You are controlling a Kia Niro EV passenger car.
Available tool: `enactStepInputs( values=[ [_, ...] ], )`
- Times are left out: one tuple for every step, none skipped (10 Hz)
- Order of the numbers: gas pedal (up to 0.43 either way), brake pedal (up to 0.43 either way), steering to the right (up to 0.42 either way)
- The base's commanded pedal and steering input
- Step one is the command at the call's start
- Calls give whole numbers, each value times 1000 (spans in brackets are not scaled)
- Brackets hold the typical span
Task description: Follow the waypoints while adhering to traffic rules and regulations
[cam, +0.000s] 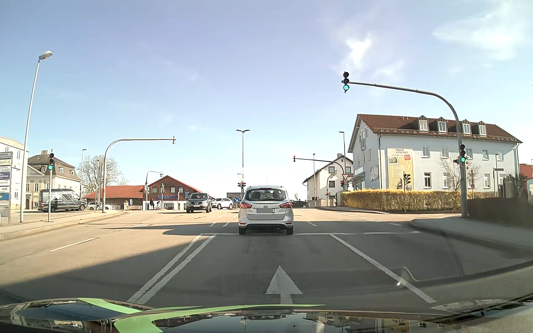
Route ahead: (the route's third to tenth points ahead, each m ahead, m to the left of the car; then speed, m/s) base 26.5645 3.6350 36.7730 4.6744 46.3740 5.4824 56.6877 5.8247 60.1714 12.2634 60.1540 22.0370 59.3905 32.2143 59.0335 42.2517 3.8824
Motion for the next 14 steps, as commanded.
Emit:
enactStepInputs(
  values=[
    [339,0,5],
    [287,0,5],
    [248,0,4],
    [248,0,3],
    [248,0,3],
    [248,0,3],
    [248,0,2],
    [248,0,1],
    [248,0,-6],
    [248,0,-11],
    [248,0,-16],
    [248,0,-24],
    [248,0,-26],
    [248,0,-26]
  ],
)
